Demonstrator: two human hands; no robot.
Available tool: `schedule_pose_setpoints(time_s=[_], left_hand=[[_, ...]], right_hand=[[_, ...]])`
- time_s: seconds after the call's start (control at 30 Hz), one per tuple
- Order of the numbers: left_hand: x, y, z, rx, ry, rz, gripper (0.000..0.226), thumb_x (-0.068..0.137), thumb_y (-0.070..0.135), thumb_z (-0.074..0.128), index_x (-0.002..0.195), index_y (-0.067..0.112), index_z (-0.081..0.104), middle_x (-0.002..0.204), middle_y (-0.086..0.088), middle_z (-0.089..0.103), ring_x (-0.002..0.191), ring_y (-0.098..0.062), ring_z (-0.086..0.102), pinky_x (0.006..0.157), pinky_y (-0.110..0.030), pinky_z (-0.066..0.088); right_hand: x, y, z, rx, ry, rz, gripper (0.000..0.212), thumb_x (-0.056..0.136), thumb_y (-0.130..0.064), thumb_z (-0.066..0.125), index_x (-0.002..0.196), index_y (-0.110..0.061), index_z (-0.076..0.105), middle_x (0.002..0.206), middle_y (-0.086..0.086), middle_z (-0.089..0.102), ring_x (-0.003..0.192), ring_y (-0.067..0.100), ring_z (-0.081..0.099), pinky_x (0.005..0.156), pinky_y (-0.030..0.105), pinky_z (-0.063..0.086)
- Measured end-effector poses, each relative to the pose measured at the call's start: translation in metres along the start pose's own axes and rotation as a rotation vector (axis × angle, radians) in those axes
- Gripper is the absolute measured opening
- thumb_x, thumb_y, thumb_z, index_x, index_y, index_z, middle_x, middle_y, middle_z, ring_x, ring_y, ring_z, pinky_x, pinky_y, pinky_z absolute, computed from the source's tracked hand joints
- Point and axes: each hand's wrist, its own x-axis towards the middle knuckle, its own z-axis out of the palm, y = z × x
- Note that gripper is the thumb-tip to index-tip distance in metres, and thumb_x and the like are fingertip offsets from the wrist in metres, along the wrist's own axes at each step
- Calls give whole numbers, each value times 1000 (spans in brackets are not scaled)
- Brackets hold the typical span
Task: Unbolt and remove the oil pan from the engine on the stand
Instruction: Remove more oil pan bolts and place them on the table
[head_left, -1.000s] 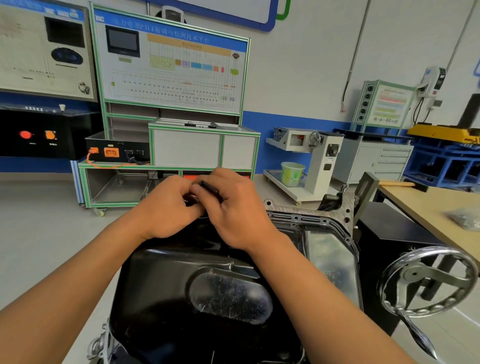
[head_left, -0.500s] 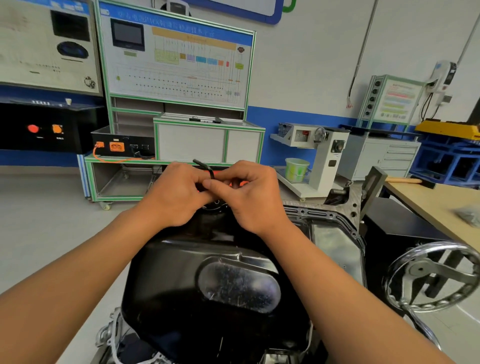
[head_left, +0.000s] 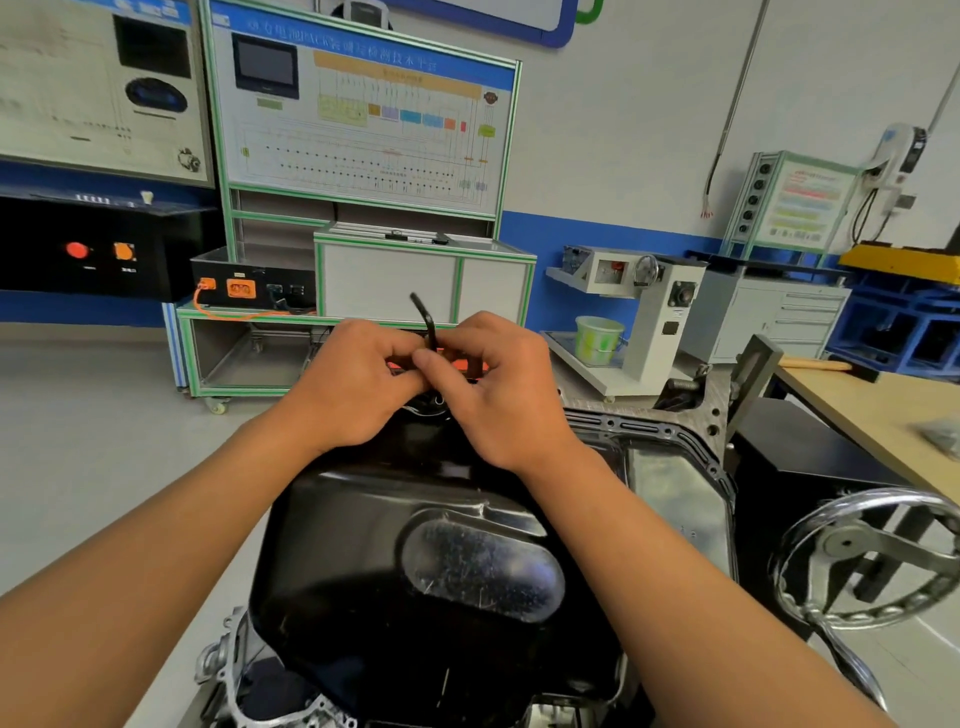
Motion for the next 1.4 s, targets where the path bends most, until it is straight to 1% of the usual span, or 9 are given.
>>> schedule_pose_setpoints(time_s=[0.17, 0.3, 0.47, 0.73, 0.83, 0.97, 1.13, 1.27, 1.4], left_hand=[[0, 1, -1, 18, 58, 34, 24, 78, 13, 80, 70, 34, 74, 65, 9, 71, 62, -2, 56, 61, -26, 50], [0, -1, 0, 33, 52, 16, 7, 78, 15, 74, 80, 9, 76, 65, -13, 67, 59, -18, 50, 60, -41, 49], [-3, 1, 0, -103, -47, -7, 22, 88, 20, 60, 101, 24, 76, 89, -14, 75, 82, -45, 65, 82, -57, 53], [-1, 2, -1, 26, 38, 27, 12, 80, -4, 75, 71, 1, 71, 65, -21, 65, 61, -30, 53, 62, -39, 48], [-1, 2, 0, 30, 54, 26, 7, 79, 0, 78, 79, -5, 72, 71, -21, 68, 67, -33, 60, 65, -40, 48], [-2, 1, -1, -18, 10, 5, 8, 85, 9, 73, 92, 6, 75, 80, -21, 70, 78, -45, 62, 73, -50, 52], [-4, 4, -2, -73, -63, -11, 25, 95, 5, 62, 103, 26, 74, 92, -1, 76, 91, -19, 71, 86, -36, 56], [-3, 6, -1, -23, -26, -9, 25, 93, 5, 64, 88, 28, 75, 79, -9, 74, 74, -30, 66, 76, -39, 51], [-5, 10, -2, 8, 12, -10, 10, 86, -1, 69, 79, 3, 75, 68, -24, 65, 62, -31, 52, 65, -45, 46]], right_hand=[[1, 0, 0, 31, 70, 28, 11, 82, -17, 82, 89, -8, 81, 76, 1, 68, 68, 10, 60, 64, 17, 43], [0, -2, 1, -18, 23, -44, 9, 86, -11, 77, 92, -6, 79, 77, 0, 65, 69, 12, 58, 64, 19, 44], [-1, -2, -2, -45, -5, -46, 12, 92, -7, 66, 97, -4, 76, 79, -3, 57, 71, 11, 53, 67, 19, 41], [0, -1, 2, -30, 72, -28, 12, 84, -23, 79, 87, -11, 79, 70, -5, 57, 64, 11, 53, 59, 24, 42], [0, -1, 2, -55, 100, -22, 16, 81, -23, 82, 77, -8, 77, 64, -10, 51, 59, 7, 46, 57, 16, 33], [-1, -3, 2, -32, 54, -43, 8, 86, -13, 77, 89, -6, 79, 71, 0, 63, 65, 9, 54, 62, 20, 41], [-1, -4, -3, -52, -22, -24, 11, 94, -8, 64, 95, -5, 75, 77, -1, 57, 70, 11, 50, 64, 16, 39], [-2, -5, -2, -68, -67, -14, 14, 97, -10, 59, 94, -5, 72, 80, -1, 54, 72, 13, 49, 66, 25, 40], [-1, -5, -2, -79, 16, -16, 15, 91, -21, 73, 82, -8, 74, 70, -2, 56, 65, 13, 50, 60, 26, 41]])
